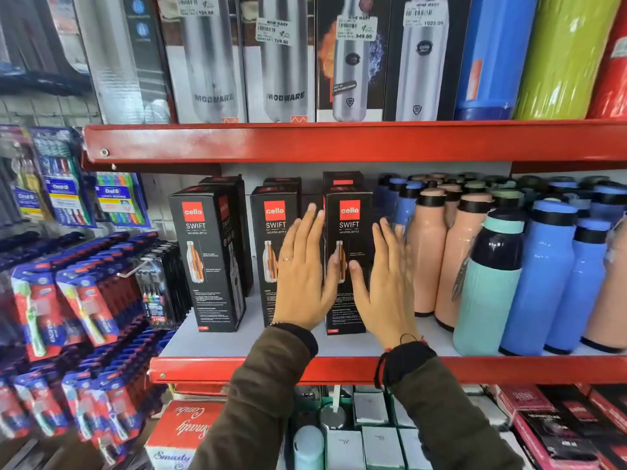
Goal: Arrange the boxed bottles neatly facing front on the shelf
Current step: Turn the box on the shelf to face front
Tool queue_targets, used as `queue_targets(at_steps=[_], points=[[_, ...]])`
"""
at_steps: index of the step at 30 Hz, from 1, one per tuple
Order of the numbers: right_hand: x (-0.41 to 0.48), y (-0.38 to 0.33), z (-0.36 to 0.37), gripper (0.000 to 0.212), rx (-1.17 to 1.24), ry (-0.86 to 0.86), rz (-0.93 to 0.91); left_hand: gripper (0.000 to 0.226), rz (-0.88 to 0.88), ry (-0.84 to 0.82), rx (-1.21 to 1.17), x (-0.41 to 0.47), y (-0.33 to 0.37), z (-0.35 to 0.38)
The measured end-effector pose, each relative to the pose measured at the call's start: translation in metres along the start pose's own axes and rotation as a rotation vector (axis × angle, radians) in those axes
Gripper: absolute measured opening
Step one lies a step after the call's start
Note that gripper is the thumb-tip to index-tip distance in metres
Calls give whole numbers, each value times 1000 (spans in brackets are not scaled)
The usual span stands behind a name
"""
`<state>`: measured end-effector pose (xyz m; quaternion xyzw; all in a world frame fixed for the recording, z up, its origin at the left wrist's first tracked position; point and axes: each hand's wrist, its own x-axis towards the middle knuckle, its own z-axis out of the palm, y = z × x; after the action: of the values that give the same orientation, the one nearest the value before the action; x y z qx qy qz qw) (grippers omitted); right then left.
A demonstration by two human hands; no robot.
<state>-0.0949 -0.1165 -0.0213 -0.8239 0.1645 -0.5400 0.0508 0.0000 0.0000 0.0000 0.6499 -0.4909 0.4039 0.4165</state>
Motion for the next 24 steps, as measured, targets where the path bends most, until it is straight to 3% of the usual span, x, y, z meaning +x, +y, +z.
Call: queue_targets(at_steps=[6, 11, 15, 24], points=[[-12, 16, 23, 70, 160, -172, 284, 63, -289, -209, -294, -20, -6, 28], [-13, 35, 38, 54, 357, -323, 474, 65, -542, -311, -393, -29, -13, 53], [-14, 44, 44, 40, 436, -330, 467, 56, -671, -349, -395, -33, -19, 64], [-18, 51, 53, 40, 471, -212, 454, 46, -725, -251, -389, -37, -21, 76]])
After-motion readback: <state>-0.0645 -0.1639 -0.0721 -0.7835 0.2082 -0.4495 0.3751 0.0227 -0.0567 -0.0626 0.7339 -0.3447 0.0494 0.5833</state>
